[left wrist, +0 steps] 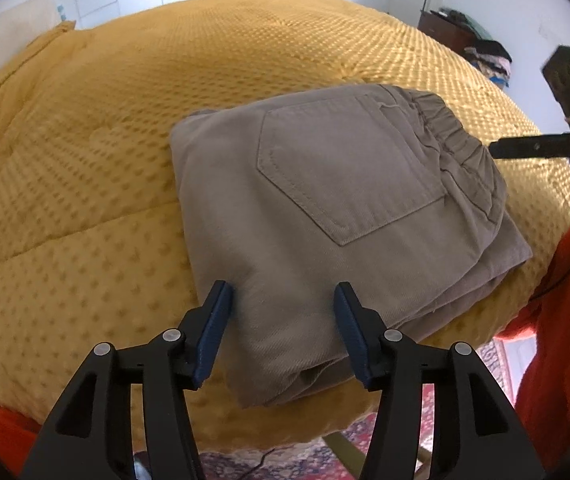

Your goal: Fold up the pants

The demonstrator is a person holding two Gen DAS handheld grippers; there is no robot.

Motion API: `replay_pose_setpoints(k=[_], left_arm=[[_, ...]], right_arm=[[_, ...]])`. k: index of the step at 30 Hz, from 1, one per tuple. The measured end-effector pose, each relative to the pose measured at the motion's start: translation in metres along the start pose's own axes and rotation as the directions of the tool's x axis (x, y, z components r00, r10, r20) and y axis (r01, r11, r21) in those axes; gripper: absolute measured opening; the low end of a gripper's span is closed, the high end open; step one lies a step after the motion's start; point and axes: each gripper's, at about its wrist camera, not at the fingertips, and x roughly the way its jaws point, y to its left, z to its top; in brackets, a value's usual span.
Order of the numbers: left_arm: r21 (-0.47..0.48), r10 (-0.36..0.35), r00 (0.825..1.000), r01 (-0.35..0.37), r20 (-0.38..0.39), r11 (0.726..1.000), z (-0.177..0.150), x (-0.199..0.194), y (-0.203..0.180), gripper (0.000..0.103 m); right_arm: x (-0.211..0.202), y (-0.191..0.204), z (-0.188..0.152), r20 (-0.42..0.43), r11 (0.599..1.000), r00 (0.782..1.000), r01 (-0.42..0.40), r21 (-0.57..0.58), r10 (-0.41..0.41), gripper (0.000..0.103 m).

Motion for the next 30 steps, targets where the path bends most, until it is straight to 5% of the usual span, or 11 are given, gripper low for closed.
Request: replay_pose_setpoints(k=[4,9,17,20,23,25,28,30], left_arm=[[-0.003,-0.006,1.000,0.006,0.002,1.000,-0.001,-0.001,0.001,0.055],[-0.014,-0.014,1.000,0.014,0.005,1.000,-0.002,0.000,0.003,0.056],[-0.031,-0.021,1.000,0.021,0.002,0.999,-0.003,0.003,0.005,0.057],[-0.040,-0.019,1.000,0.019,-0.002,0.999,-0.003,0.006,0.006,0.059],[-0.040,-0.016,1.000,0.016,0.001,0.999,-0.002,0.008,0.006,0.060],[-0.037,-0.015,1.000,0.015,-0.001,0.999,-0.001,0.009,0.006,0.061],[-0.037,-0.021,1.000,0.021,-0.002,0.999,-0.001,0.008,0.008,0.061],[-0.058,-0.035,0.999,0.035,-0.003,0.998,0.000,0.005,0.013,0.061]], right_arm=[[0.022,0.013,0.003,-0.140,0.993,0.990,-0.007,-0.117,-0.009,0.052],[0.015,0.010,0.007,-0.109,0.982,0.986,0.108,-0.157,-0.126,0.053],[0.019,0.000,0.004,-0.169,0.995,0.985,-0.043,-0.092,0.027,0.053],[0.012,-0.010,0.011,-0.196,0.986,0.969,-0.164,-0.040,0.153,0.050],[0.018,-0.015,0.017,-0.213,0.980,0.958,-0.198,0.000,0.193,0.047],[0.032,-0.004,0.015,-0.259,0.987,0.956,-0.153,-0.041,0.138,0.047],[0.044,0.024,0.012,-0.295,0.976,0.954,-0.017,-0.215,-0.048,0.040],[0.034,0.043,0.014,-0.269,0.957,0.960,-0.005,-0.289,-0.076,0.022]])
